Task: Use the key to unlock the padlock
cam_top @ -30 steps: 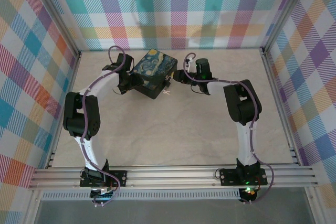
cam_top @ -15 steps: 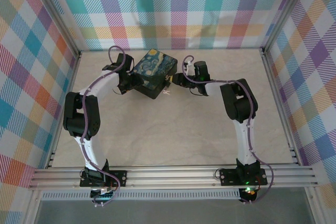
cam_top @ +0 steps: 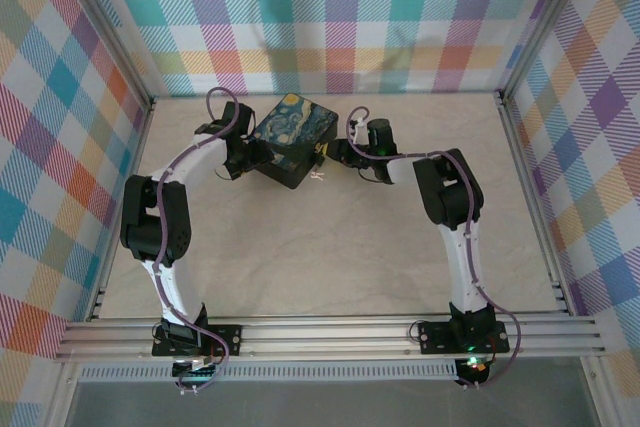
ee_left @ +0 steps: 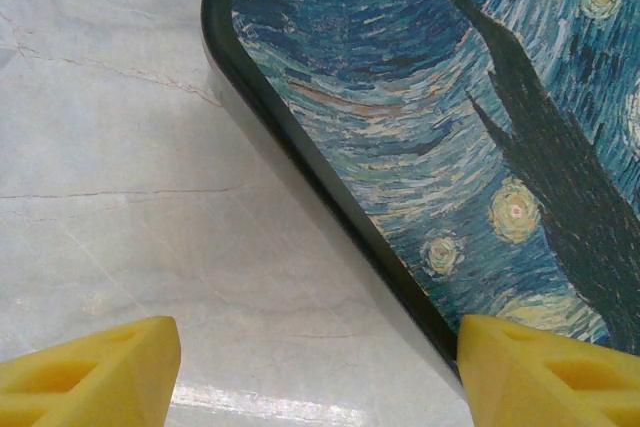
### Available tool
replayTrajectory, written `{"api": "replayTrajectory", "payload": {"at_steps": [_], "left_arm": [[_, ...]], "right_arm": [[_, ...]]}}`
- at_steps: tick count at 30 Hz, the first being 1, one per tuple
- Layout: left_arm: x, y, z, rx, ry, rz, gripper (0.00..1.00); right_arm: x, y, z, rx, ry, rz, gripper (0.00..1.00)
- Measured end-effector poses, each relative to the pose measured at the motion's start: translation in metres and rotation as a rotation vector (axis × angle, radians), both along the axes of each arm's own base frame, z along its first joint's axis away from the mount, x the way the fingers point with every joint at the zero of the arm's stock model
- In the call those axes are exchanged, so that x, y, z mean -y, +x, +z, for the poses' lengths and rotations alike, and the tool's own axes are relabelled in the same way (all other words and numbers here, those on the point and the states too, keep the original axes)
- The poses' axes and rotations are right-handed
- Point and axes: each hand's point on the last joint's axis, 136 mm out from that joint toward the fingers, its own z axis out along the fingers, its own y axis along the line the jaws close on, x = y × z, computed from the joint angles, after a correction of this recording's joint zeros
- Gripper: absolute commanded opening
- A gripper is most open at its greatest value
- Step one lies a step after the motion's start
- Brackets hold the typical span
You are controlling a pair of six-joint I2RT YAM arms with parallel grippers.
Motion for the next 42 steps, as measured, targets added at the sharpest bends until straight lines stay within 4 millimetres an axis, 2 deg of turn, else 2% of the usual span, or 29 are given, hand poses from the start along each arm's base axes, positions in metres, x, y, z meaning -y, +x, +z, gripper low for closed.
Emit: {"api": "replayTrajectory", "payload": {"at_steps": [5, 10, 19, 22, 26, 29, 37, 42], "left_arm": [[0.000, 0.000, 0.000, -0.001, -0.001, 0.000, 0.72], [-0.001, 0.000, 0.000, -0.002, 0.000, 0.002, 0.72], [-0.001, 0.000, 0.000, -0.001, 0.000, 0.003, 0.72], [-0.001, 0.000, 0.000, -0.001, 0.000, 0.003, 0.72], [-0.002, 0.000, 0.000, -0.001, 0.000, 0.003, 0.72], [-0.002, 0.000, 0.000, -0.001, 0.000, 0.003, 0.72], [-0.002, 0.000, 0.000, -0.002, -0.001, 0.004, 0.72], [-0.002, 0.000, 0.000, -0.001, -0.001, 0.004, 0.72]], "right_arm": [[-0.009, 0.001, -0.004, -0.019, 0.024, -0.008, 0.20], [-0.011, 0.007, 0.003, -0.010, 0.064, -0.048, 0.13], [-0.001, 0.017, 0.010, 0.000, 0.143, -0.166, 0.07], [0.000, 0.021, 0.018, 0.019, 0.169, -0.190, 0.08], [0.001, 0.023, 0.023, 0.037, 0.183, -0.191, 0.24], [0.001, 0.021, 0.020, 0.039, 0.170, -0.176, 0.29], [0.003, 0.002, 0.001, -0.002, 0.136, -0.130, 0.30], [0.000, -0.001, 0.003, -0.003, 0.143, -0.109, 0.29]]}}
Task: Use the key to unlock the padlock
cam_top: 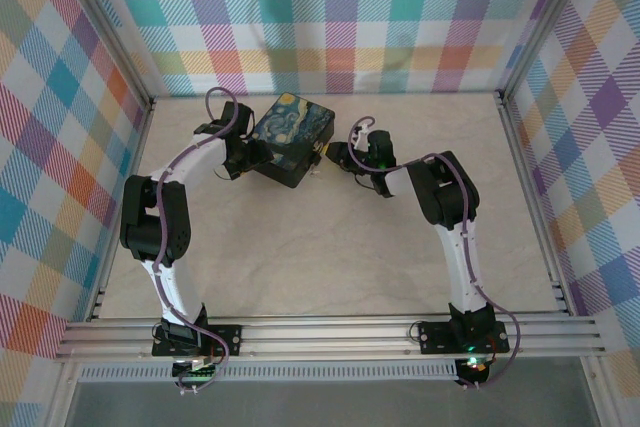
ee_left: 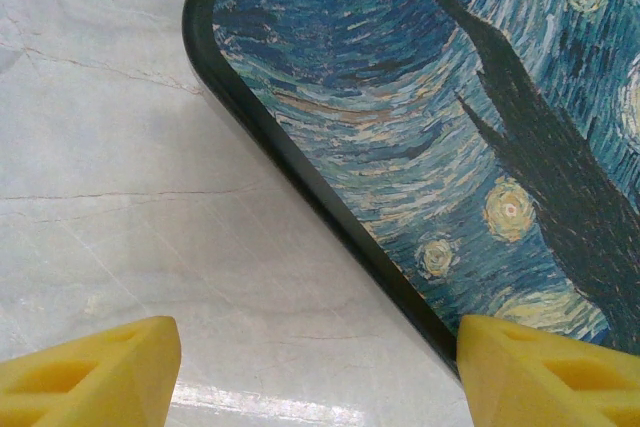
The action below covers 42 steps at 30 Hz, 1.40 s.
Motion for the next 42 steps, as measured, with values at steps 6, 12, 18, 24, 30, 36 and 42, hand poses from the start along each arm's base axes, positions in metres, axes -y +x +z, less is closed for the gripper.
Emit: {"api": "replayTrajectory", "payload": {"at_steps": [6, 12, 18, 24, 30, 36, 42], "left_arm": [[0.000, 0.000, 0.000, -0.004, 0.001, 0.000, 0.72], [0.000, 0.001, 0.000, -0.005, 0.001, 0.000, 0.72], [0.000, 0.001, 0.000, -0.005, 0.001, 0.000, 0.72], [0.000, 0.001, 0.000, -0.006, 0.002, 0.000, 0.72], [0.000, 0.001, 0.000, -0.005, 0.002, -0.002, 0.72], [0.000, 0.001, 0.001, -0.007, 0.002, -0.001, 0.72], [-0.002, 0.000, 0.001, -0.014, 0.005, 0.001, 0.72]], "right_arm": [[-0.009, 0.010, 0.022, 0.051, 0.026, 0.015, 0.29], [-0.011, 0.013, 0.025, 0.061, 0.030, 0.016, 0.30], [-0.010, 0.012, 0.022, 0.056, 0.027, 0.016, 0.31], [-0.006, 0.002, 0.005, 0.017, 0.013, 0.014, 0.30], [-0.003, -0.005, -0.007, -0.010, 0.003, 0.015, 0.30], [-0.010, 0.000, 0.004, 0.016, 0.015, 0.022, 0.30], [-0.017, 0.008, 0.012, 0.038, 0.031, 0.029, 0.29]]}}
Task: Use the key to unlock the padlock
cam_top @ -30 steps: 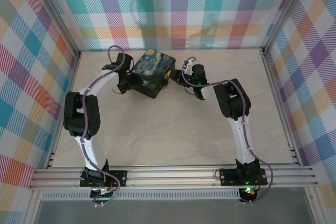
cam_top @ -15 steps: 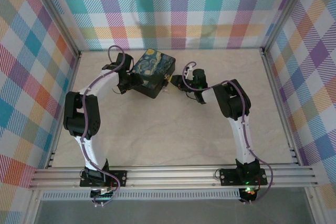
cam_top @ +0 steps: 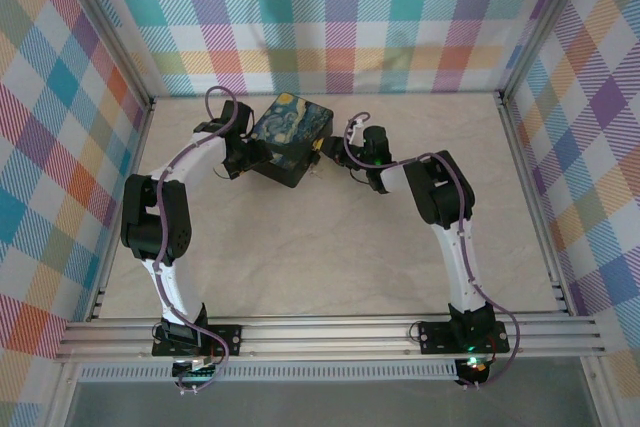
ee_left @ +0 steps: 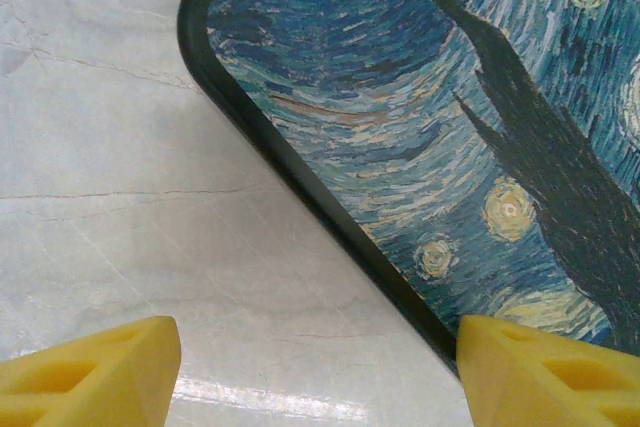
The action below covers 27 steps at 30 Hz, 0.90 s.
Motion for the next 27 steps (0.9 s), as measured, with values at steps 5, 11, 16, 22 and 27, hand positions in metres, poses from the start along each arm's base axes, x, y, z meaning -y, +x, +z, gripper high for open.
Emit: {"api": "replayTrajectory", "payload": {"at_steps": [5, 11, 16, 22, 27], "left_arm": [[-0.001, 0.000, 0.000, -0.004, 0.001, 0.001, 0.72], [-0.001, 0.000, 0.001, -0.005, 0.002, 0.000, 0.72], [-0.008, 0.000, 0.000, -0.013, -0.001, 0.006, 0.72], [-0.028, 0.003, 0.001, -0.027, 0.041, 0.025, 0.72], [-0.043, 0.007, 0.002, -0.024, 0.073, 0.036, 0.72]], "right_arm": [[0.000, 0.000, -0.002, -0.005, 0.001, -0.001, 0.29], [0.000, 0.001, -0.001, -0.015, 0.012, -0.004, 0.26], [0.002, 0.000, -0.004, -0.020, 0.012, -0.014, 0.27], [0.009, -0.005, -0.021, -0.057, -0.017, -0.029, 0.33], [0.011, -0.009, -0.019, -0.044, -0.078, -0.001, 0.34]]}}
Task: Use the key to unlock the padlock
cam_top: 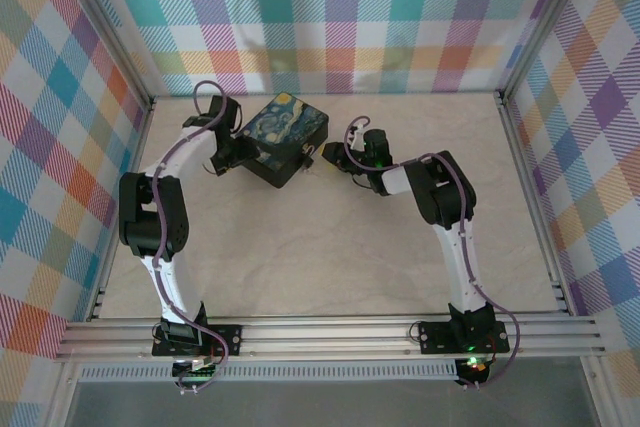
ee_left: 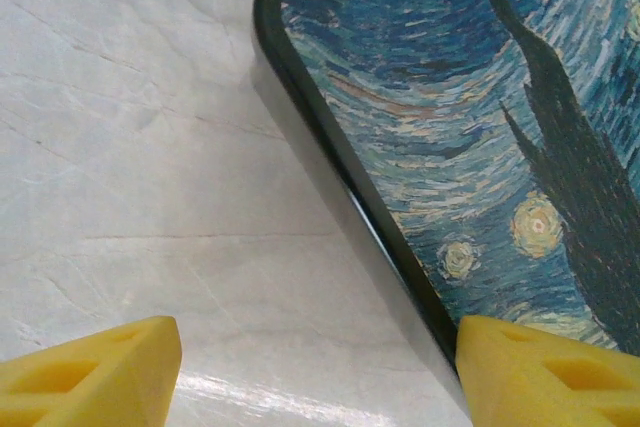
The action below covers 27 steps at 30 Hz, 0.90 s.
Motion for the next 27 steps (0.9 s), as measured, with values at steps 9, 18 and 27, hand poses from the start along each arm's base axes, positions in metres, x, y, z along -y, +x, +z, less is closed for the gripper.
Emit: {"api": "replayTrajectory", "payload": {"at_steps": [9, 18, 27], "left_arm": [[-0.037, 0.009, 0.002, -0.013, 0.053, 0.063, 0.71], [-0.037, 0.009, 0.001, -0.014, 0.050, 0.063, 0.71], [-0.036, 0.009, 0.000, -0.010, 0.046, 0.065, 0.71]], "right_arm": [[-0.012, -0.020, 0.008, 0.059, -0.126, 0.167, 0.38], [-0.047, -0.041, 0.019, 0.107, -0.119, 0.267, 0.40], [-0.055, -0.035, 0.009, 0.093, -0.086, 0.242, 0.40]]}}
